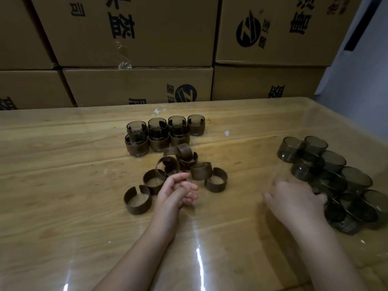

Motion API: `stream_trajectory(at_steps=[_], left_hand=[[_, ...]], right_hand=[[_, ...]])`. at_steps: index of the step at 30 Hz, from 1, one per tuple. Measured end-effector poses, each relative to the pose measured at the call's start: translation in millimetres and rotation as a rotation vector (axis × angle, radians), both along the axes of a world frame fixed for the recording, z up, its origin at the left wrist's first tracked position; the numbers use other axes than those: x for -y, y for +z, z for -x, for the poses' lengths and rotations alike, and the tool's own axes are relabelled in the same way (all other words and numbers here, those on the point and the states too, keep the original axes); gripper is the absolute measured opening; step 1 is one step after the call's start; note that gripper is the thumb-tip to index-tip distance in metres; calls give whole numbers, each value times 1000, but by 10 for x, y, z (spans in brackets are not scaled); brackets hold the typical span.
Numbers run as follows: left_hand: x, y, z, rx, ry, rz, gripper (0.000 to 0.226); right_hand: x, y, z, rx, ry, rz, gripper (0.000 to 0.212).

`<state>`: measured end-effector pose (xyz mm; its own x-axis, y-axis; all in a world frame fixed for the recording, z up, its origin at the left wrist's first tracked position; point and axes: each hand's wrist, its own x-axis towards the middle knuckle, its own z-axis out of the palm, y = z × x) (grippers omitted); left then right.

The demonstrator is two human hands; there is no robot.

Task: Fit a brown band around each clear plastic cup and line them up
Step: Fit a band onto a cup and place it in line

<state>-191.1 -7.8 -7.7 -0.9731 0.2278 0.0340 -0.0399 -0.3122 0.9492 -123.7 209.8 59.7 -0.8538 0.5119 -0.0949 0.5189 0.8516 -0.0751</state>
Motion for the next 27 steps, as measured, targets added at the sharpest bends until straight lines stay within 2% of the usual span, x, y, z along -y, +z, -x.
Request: stream_trajectory(at_steps=[3,8,13,16,21,24,27], left_hand=[[-6,-2,6,-1,2,21,25],[20,-32,2,0,-8,24,24],[16,-35,5,-2,-5,19,22],[5,-34,5,-6,-10,40,31],[-49,-9,-21,-91,-28,130,36],[-33,9,-24,-134,-30,164,27],[20,26,-25,-136,-29,144,18]], right_hand=[[1,-70,15,86,23,-29,34],[-16,-110,89,-29,-50,-81,31],[283,-74,208,-150,57,-97,31],[399,10,196,-330,147,-82,32],[850,78,170,-888,565,51,17],[1104,-45,227,-958,748,168,29],[1151,-190,288,-1027,856,299,28]])
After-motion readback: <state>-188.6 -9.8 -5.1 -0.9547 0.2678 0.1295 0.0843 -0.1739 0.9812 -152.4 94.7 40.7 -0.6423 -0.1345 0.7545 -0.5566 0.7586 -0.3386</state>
